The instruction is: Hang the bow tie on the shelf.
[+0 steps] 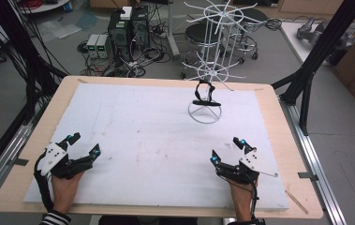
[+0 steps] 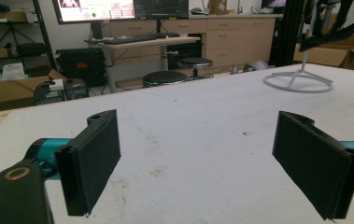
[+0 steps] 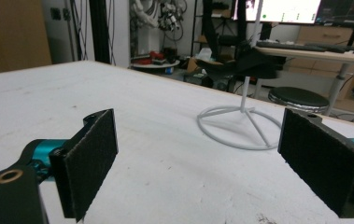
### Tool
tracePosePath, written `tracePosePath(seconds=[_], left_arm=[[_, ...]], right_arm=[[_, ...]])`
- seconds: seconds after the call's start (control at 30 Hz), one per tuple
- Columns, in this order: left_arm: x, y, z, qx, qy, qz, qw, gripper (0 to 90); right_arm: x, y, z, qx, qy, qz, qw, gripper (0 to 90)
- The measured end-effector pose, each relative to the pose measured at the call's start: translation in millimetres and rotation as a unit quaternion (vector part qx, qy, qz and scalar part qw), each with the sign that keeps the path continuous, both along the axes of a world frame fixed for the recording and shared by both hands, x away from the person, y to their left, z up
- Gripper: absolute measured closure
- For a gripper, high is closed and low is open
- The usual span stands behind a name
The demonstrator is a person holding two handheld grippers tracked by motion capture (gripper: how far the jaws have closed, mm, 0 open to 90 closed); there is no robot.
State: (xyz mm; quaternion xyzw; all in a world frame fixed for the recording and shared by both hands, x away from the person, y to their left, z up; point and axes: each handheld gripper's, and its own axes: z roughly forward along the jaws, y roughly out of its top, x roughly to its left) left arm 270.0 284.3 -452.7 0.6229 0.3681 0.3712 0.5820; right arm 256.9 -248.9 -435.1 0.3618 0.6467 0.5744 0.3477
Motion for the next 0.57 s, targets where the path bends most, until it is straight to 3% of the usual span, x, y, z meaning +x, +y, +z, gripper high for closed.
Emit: tracePosePath(seconds=[0.17,0.57], left_arm=[[0.0,-0.1,0.0,0.001,-0.001,0.000,1.0000,15.4],[-0.7,0.0,-0.2,0.000,-0.003,0.002,1.0000,15.5]], right_arm=[[3.5,-4.7,-11.9,-0.004,0.021,-0.022,0.9995,10.9],[3.2,-6.2,-15.9,-0.005,0.017,-0.031,0.9994,10.9]])
